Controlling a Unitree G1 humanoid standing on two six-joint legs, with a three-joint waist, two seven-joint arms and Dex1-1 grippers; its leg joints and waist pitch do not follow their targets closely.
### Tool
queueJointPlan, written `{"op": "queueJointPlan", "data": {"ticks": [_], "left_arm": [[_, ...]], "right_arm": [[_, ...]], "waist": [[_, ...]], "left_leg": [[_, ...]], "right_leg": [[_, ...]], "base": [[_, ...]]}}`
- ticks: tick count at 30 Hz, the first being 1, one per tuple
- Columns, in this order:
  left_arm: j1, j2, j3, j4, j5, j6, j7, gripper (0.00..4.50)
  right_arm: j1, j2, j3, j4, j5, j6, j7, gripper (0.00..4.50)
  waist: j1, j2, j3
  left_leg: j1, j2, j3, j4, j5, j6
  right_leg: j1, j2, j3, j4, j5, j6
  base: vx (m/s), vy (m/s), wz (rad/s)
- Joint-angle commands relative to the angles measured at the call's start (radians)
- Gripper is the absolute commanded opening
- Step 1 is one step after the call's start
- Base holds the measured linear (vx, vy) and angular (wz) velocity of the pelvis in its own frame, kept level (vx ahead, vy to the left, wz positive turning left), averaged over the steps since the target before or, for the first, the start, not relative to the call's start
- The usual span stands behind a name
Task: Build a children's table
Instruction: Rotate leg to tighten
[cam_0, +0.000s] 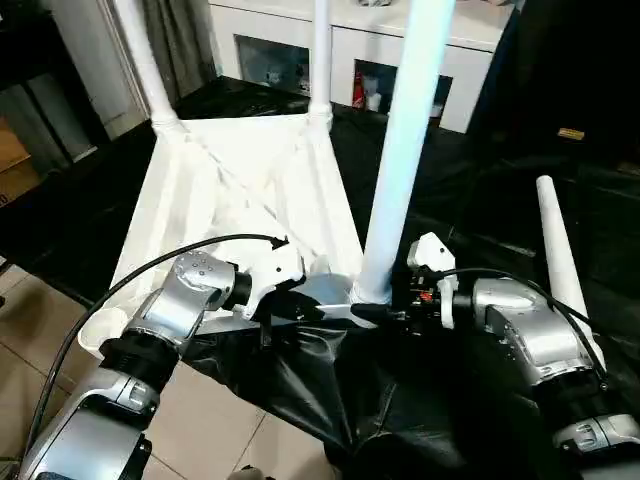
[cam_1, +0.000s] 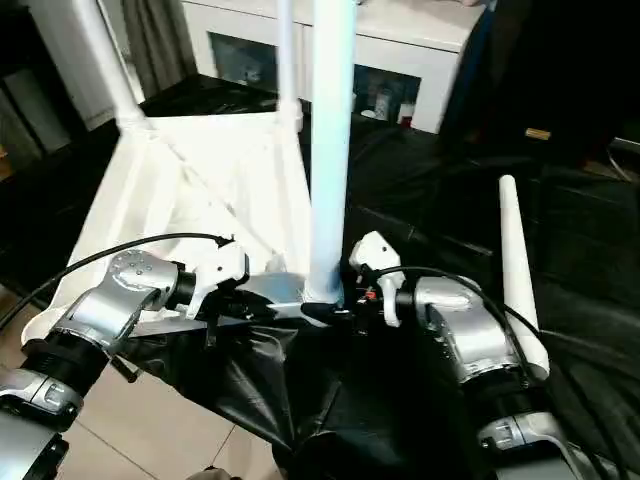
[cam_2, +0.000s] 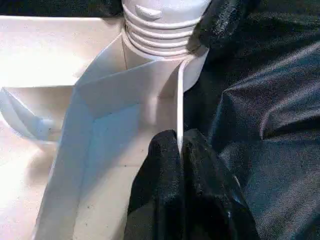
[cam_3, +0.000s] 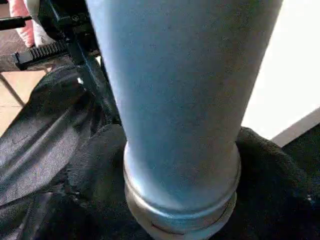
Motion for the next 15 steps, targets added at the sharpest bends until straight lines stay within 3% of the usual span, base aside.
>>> {"op": "queueJointPlan", "data": {"ticks": [1, 6, 9, 11, 15], "left_arm": [[-0.004, -0.01, -0.004, -0.043, -0.016, -0.001, -0.001, 0.0], [-0.017, -0.033, 0.009, -0.01, 0.001, 0.014, 0.074, 0.0], [-0.057, -0.081, 0.037, 0.059, 0.018, 0.032, 0.198, 0.0], [-0.076, -0.105, 0.048, 0.09, 0.022, 0.041, 0.25, 0.0], [-0.144, -0.196, 0.073, 0.21, 0.048, 0.065, 0.457, 0.0]], "right_arm": [[0.006, 0.016, 0.033, -0.025, 0.007, 0.01, 0.037, 3.11], [0.017, 0.037, 0.016, -0.018, 0.01, 0.018, -0.023, 2.8], [0.016, 0.082, -0.013, 0.024, -0.003, 0.016, -0.126, 2.75], [0.013, 0.106, -0.027, 0.051, -0.012, 0.014, -0.186, 2.74], [-0.025, 0.227, -0.104, 0.181, -0.041, 0.006, -0.497, 2.74]], "waist": [[0.0, -0.011, -0.077], [0.0, -0.01, -0.077], [-0.001, -0.011, -0.073], [-0.004, -0.014, -0.07], [-0.016, -0.013, -0.069]], "left_leg": [[0.009, 0.04, -0.007, -0.064, -0.11, 0.071], [0.008, 0.04, -0.007, -0.064, -0.105, 0.072], [0.009, 0.037, -0.006, -0.065, -0.126, 0.061], [0.016, 0.033, -0.007, -0.068, -0.168, 0.035], [0.016, 0.031, -0.011, -0.072, -0.179, 0.013]], "right_leg": [[0.057, -0.083, 0.049, -0.063, -0.119, -0.23], [0.057, -0.083, 0.049, -0.062, -0.105, -0.232], [0.055, -0.083, 0.049, -0.07, -0.157, -0.22], [0.053, -0.086, 0.049, -0.083, -0.271, -0.194], [0.051, -0.086, 0.047, -0.09, -0.327, -0.169]], "base": [[0.0, 0.0, 0.0], [0.0, 0.0, 0.0], [0.0, 0.0, 0.0], [0.0, 0.0, 0.0], [0.0, 0.0, 0.0]]}}
